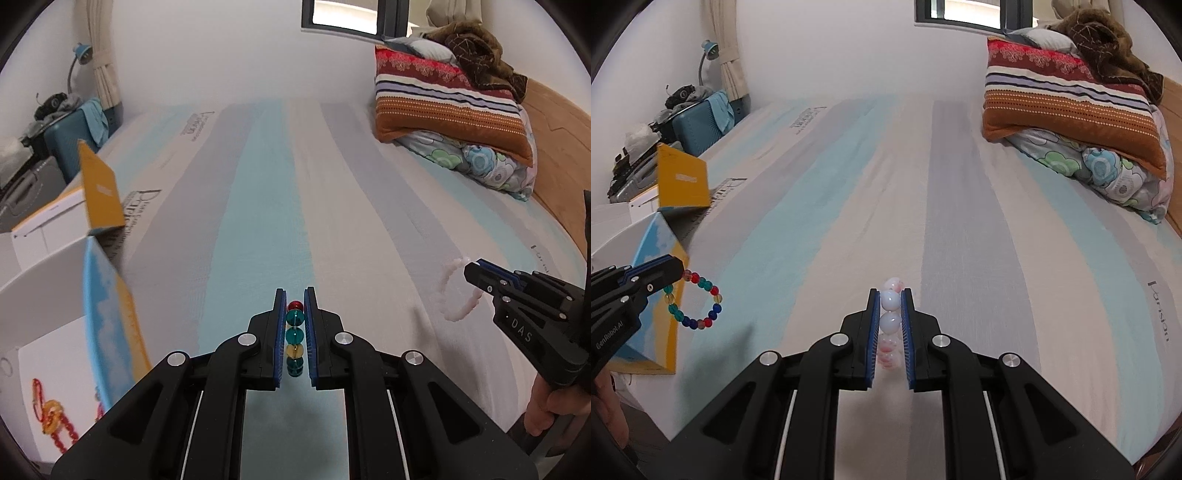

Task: Organize jewelry
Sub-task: 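Carry both bracelets into the white box and open both tools to release them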

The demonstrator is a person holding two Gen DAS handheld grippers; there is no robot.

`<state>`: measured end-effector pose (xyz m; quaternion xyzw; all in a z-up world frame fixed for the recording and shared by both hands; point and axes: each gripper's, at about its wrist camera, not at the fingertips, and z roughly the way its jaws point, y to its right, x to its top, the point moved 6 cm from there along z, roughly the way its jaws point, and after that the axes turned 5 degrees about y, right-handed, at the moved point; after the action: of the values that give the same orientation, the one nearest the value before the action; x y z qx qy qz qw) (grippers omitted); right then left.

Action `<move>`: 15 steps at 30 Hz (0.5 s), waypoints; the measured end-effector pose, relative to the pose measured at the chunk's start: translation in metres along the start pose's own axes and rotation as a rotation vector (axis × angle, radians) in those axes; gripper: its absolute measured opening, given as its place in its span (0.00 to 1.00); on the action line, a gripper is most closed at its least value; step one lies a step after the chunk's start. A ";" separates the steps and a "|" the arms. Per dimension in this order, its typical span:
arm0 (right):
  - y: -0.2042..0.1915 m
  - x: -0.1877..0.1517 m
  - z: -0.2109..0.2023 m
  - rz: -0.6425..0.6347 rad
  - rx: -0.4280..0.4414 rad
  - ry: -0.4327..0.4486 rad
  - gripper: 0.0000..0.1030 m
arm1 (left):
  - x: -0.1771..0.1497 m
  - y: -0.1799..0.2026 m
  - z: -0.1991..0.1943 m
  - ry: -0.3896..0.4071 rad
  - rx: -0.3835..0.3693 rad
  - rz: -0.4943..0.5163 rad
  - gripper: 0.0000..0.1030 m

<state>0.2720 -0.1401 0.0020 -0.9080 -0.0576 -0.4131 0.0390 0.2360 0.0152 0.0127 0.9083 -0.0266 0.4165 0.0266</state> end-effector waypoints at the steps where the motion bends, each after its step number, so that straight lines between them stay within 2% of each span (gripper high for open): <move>1: -0.003 -0.001 -0.003 -0.002 0.002 0.003 0.11 | -0.001 -0.002 -0.004 0.002 0.003 -0.001 0.09; 15: -0.086 0.007 -0.037 -0.061 0.069 0.056 0.11 | -0.007 -0.061 -0.068 0.056 0.068 -0.046 0.09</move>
<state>0.2374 -0.0589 0.0339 -0.8921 -0.0983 -0.4370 0.0591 0.1847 0.0813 0.0497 0.8971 0.0091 0.4417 0.0059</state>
